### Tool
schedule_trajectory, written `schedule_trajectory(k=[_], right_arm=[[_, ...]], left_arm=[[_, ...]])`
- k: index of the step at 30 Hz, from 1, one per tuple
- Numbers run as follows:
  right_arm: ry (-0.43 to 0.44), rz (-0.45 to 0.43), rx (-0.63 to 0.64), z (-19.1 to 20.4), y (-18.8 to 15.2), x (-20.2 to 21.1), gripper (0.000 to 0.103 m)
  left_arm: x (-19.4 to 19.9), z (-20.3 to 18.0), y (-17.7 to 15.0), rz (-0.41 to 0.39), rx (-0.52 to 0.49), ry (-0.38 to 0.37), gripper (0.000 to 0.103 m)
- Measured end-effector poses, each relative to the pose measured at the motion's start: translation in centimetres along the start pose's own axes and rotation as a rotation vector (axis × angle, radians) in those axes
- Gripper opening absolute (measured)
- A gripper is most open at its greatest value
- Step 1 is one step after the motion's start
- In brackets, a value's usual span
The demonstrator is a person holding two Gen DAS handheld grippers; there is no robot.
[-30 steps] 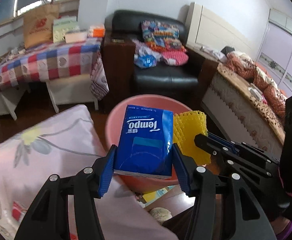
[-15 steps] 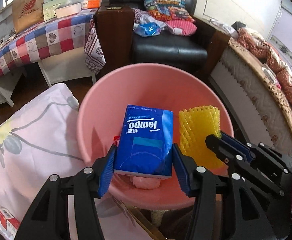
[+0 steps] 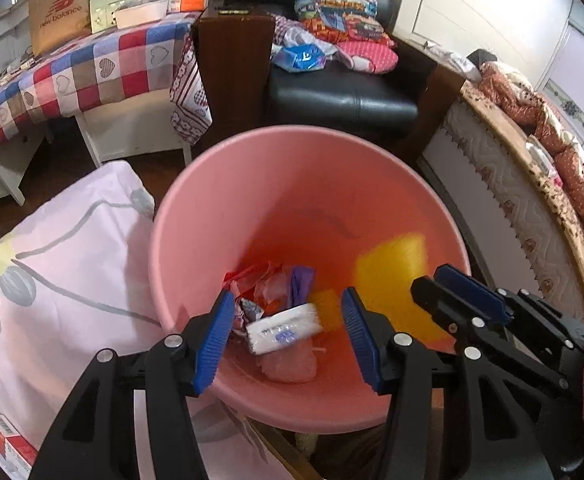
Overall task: Collect trash
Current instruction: 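Open both grippers to drop the tissue pack and yellow net into the bin, then move both grippers back toward the red medicine box on the table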
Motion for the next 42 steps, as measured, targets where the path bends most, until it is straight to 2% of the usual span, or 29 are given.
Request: schedule_trajectory(k=[2, 12, 20, 22, 24, 27, 32, 37, 42], right_arm=[[0.001, -0.001, -0.013, -0.3, 0.2, 0.2, 0.03], [0.017, -0.056, -0.014, 0.2, 0.6, 3.0, 0.03], [0.069, -0.096, -0.025, 2.6, -0.4, 6.0, 0.03], [0.091, -0.097, -0.014, 3.8, -1.1, 6.6, 0.03], [0.113, -0.096, -0.004, 5.0, -1.7, 7.1, 0.03], [0.152, -0.083, 0.013, 7.0, -2.6, 7.6, 0.03], [0.209, -0.059, 0.05, 10.2, -4.1, 8.0, 0.03], [0.261, -0.011, 0.111, 13.6, -5.7, 7.6, 0.03], [0.329, 0.043, 0.18, 16.8, -6.7, 7.1, 0.03]], left_arm=[[0.6, 0.0, 0.4, -0.013, 0.008, -0.017, 0.055], [5.1, -0.4, 1.4, -0.122, 0.005, -0.047, 0.055], [10.4, 1.3, 0.2, -0.221, 0.028, -0.015, 0.051], [12.1, 2.4, -0.8, -0.247, 0.038, 0.007, 0.046], [13.6, 3.6, -1.8, -0.264, 0.041, 0.026, 0.035], [16.3, 6.1, -3.4, -0.29, 0.057, 0.066, 0.024], [20.4, 11.5, -6.0, -0.324, 0.133, 0.15, 0.012], [23.0, 16.5, -9.6, -0.318, 0.209, 0.23, 0.007], [23.9, 19.6, -13.7, -0.281, 0.252, 0.28, 0.004]])
Point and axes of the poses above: each gripper's, at about its wrist camera, not at the fingertips, and x roughly against the way its jaws point, z to its left, y to its top, the point moved 4 cm from there along -x, roughly the way its jaws point, and after that the axes turned 7 degrees about -z, right-handed, at the moved point
